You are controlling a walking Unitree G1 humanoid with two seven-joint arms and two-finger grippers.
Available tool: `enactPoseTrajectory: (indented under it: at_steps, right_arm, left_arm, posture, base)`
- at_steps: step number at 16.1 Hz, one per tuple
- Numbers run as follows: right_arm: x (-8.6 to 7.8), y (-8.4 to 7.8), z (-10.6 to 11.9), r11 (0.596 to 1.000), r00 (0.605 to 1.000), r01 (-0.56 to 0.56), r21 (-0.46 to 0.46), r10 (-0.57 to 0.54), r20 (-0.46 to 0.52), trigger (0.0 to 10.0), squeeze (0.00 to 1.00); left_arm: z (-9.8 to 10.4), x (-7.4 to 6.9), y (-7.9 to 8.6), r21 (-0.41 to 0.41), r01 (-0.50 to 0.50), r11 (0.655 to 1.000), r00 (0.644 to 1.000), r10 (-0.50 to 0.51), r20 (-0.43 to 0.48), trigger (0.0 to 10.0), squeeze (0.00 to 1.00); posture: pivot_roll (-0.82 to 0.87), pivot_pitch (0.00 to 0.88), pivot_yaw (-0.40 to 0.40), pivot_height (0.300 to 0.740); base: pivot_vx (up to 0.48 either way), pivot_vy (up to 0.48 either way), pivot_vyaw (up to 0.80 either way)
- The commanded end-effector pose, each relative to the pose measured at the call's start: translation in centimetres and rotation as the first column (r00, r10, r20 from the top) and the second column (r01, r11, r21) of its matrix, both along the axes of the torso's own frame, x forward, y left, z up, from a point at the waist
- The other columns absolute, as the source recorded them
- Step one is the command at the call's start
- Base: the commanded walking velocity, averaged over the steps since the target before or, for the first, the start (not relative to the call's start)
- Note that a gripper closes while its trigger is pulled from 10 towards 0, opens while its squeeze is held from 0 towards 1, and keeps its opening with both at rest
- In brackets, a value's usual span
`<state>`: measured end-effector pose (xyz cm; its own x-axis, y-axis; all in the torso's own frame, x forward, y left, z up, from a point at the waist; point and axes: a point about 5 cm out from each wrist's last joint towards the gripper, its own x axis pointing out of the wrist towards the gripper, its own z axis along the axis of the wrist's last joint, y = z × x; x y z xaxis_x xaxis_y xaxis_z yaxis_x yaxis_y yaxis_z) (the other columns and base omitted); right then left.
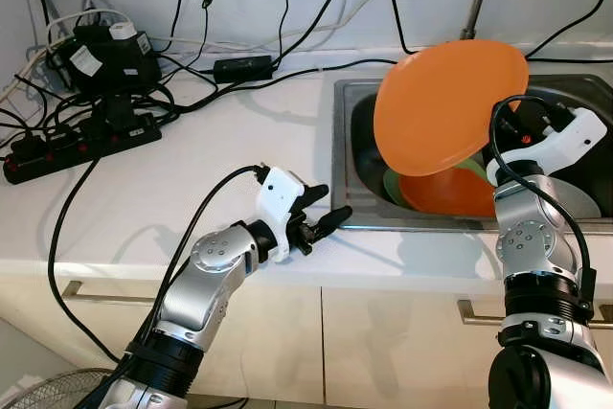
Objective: Kitchen organization
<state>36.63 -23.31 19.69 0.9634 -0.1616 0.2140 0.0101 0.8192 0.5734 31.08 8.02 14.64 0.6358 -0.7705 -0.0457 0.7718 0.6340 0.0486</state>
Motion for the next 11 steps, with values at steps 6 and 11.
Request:
enactPoseTrajectory:
  at_steps: [6,11]
  right_arm:
    - [0.1,0.1,1.0,1.000,0.999,-0.011,-0.019,0.011,0.048,0.0,0.00]
    - [0.4,1.8,-2.6,0.916,0.991,-0.062,-0.397,0.011,-0.130,10.0,0.00]
  left_arm:
    - [0.1,-0.1,0.3,0.000,0.000,1.000,1.000,0.000,0.002,10.0,0.00]
    - [2.4,2.5,1.9,-0.040,-0.204,0.978,0.976,0.207,0.074,10.0,0.00]
  posture:
    - [0.04,0.000,0.062,0.740]
    - [0.04,0.000,0.056,0.740]
  base:
    - [0.000,0.000,0.00]
    - [0.000,0.000,0.00]
